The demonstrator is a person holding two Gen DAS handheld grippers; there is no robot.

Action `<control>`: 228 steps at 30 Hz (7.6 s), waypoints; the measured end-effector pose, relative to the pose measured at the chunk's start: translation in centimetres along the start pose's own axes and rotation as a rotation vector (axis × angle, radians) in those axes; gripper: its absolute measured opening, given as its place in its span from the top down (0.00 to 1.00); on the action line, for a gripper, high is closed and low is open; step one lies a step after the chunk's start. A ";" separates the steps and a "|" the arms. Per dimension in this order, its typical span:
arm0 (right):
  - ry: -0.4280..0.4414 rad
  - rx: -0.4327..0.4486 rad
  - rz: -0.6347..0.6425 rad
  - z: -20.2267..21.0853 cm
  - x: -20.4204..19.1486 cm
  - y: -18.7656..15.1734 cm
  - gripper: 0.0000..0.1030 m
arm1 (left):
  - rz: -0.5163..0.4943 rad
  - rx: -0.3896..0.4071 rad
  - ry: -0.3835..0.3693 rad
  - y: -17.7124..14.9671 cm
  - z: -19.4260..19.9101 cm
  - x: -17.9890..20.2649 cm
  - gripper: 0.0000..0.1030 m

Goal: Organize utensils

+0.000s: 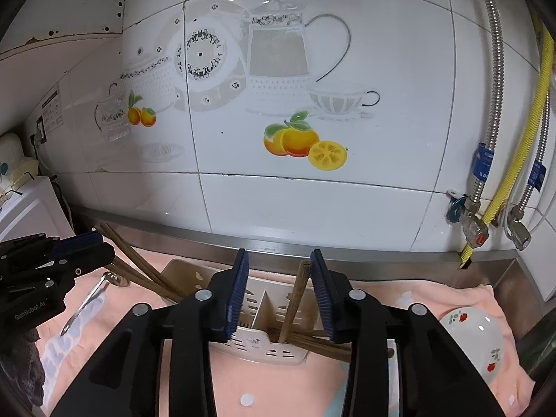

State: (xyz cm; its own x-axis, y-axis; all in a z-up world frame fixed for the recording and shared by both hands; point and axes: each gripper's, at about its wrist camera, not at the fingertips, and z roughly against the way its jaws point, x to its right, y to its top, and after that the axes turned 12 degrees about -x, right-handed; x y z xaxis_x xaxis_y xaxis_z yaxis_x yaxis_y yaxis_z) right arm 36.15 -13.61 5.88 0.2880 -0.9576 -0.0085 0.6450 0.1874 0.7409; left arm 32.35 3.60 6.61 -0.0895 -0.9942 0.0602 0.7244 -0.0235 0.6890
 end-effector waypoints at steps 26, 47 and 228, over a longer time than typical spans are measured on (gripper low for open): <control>-0.024 0.048 0.000 5.6 0.0 -2.5 0.27 | 0.033 0.047 0.071 -2.3 5.1 -0.2 0.17; -0.069 0.085 0.021 9.4 -1.3 -6.7 0.11 | 0.054 0.079 0.093 -5.8 8.0 -0.8 0.05; -0.020 -0.002 -0.066 14.7 -4.7 -23.2 0.07 | 0.045 0.068 0.053 -23.1 11.7 1.4 0.05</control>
State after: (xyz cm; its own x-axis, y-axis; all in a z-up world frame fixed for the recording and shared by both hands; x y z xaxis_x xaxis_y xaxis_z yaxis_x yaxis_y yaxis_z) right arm 9.42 -16.72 -1.37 0.2310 -0.9720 -0.0437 0.6633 0.1244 0.7379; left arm 7.50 3.97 -0.79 -0.0200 -0.9983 0.0550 0.6790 0.0268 0.7337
